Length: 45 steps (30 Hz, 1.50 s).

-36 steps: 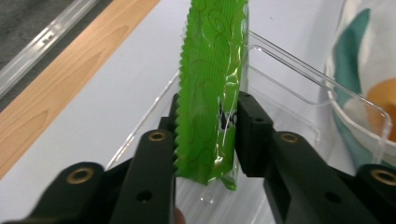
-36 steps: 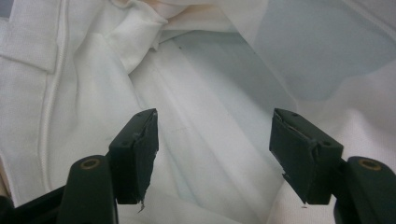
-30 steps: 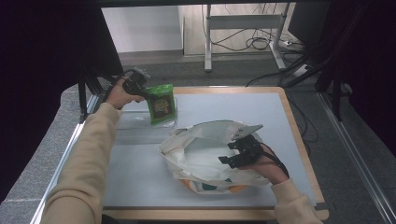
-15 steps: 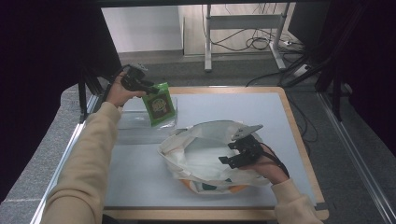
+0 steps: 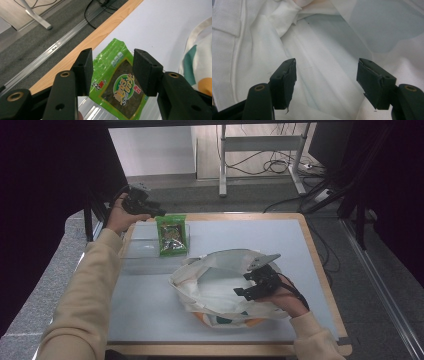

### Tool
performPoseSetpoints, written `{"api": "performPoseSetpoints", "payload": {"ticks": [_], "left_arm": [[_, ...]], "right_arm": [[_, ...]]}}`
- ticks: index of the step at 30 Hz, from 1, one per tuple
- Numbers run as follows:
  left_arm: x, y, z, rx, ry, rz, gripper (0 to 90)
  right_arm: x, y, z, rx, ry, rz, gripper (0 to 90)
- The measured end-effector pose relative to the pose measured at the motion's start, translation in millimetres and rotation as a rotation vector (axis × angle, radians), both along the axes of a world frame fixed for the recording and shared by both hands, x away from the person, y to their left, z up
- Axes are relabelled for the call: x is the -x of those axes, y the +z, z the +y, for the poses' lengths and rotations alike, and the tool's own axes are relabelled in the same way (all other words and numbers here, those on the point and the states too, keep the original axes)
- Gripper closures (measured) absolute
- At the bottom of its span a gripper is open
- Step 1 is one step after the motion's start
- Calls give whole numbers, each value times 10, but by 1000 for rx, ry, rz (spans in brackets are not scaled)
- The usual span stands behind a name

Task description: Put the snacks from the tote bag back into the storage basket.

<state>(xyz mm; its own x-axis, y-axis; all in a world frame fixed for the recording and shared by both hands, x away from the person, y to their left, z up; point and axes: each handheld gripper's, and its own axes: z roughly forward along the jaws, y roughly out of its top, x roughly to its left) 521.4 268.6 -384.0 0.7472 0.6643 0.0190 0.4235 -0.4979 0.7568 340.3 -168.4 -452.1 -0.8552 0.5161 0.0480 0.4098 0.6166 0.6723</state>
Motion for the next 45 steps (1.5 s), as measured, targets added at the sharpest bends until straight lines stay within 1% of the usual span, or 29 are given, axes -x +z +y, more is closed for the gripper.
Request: {"api": "performPoseSetpoints", "payload": {"ticks": [7,9,14,18,20,21,25,29,34,38,41,43,45], "left_arm": [[108,-37,-51,28,-24,47,514],[155,-48,-65,45,-26,62,513],[289,-57,-77,69,-43,95,501],[393,-58,-93,76,-54,103,494],[445,-59,-108,75,-60,108,491],[471,-58,-114,68,-66,112,486],[597,-65,-145,75,-80,113,479],[726,-68,-146,90,-87,100,474],[878,-96,-127,118,-70,105,472],[1012,-109,-115,110,-52,96,465],[1131,-122,-128,122,-63,91,462],[1214,-138,-144,121,-63,90,458],[1297,-158,-165,122,-71,104,449]], "right_arm": [[7,12,-5,-8,1,-1,322],[8,20,-10,-11,1,-3,322],[12,49,-33,-25,2,-9,322],[9,86,-51,-43,1,-13,323],[3,93,-58,-47,0,-13,325],[0,92,-60,-46,1,-13,324],[-6,84,-53,-44,8,-13,324],[5,89,-41,-45,16,-14,324],[20,131,-61,-52,10,-25,324],[49,177,-73,-59,6,-39,325],[59,200,-87,-62,3,-47,325],[59,212,-97,-65,2,-52,325],[60,220,-107,-67,0,-53,324]]}}
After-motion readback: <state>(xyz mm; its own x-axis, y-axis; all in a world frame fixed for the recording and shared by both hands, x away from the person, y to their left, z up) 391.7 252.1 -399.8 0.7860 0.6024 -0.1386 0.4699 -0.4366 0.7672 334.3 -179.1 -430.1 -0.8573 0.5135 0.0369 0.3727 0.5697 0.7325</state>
